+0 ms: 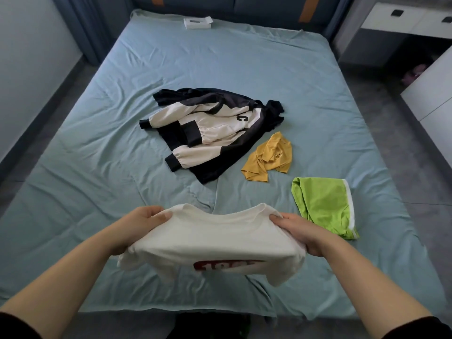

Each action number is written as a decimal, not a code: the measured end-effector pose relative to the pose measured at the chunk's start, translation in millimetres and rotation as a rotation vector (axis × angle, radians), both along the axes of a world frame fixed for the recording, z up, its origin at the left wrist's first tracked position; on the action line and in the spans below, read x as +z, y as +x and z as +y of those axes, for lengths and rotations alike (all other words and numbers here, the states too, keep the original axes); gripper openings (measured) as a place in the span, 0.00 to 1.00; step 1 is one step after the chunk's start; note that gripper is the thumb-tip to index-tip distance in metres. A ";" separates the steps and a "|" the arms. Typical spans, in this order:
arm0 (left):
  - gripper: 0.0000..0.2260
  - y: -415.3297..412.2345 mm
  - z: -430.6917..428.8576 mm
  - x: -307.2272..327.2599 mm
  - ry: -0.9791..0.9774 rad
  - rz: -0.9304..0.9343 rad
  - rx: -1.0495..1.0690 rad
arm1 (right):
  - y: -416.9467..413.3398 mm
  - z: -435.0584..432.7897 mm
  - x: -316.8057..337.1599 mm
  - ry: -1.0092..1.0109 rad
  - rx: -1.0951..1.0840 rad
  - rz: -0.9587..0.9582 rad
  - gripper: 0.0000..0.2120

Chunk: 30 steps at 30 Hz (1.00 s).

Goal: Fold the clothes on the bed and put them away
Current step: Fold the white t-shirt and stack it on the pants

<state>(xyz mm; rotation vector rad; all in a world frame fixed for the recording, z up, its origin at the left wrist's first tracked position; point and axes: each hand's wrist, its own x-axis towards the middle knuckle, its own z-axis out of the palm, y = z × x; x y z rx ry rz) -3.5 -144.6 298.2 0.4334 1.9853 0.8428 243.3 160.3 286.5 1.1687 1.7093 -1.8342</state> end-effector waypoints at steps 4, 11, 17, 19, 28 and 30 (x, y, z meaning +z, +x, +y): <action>0.19 -12.6 7.9 -17.0 -0.019 -0.044 0.054 | -5.8 12.4 -11.8 0.122 0.054 -0.014 0.14; 0.15 -42.8 51.4 -113.9 -0.167 -0.041 0.179 | -43.4 42.7 -102.1 0.367 0.012 -0.106 0.16; 0.09 -70.4 99.7 -207.3 -0.254 0.115 0.185 | -84.6 69.7 -195.0 0.543 0.097 -0.163 0.13; 0.08 -82.5 113.3 -231.6 -0.272 0.134 0.193 | -97.5 81.5 -219.7 0.589 0.144 -0.158 0.09; 0.07 -143.8 160.8 -296.2 -0.228 0.225 0.246 | -167.4 135.9 -280.8 0.959 0.564 -0.214 0.13; 0.06 -162.3 175.5 -291.2 -0.205 0.272 0.271 | -191.7 147.5 -274.1 1.016 0.495 -0.177 0.12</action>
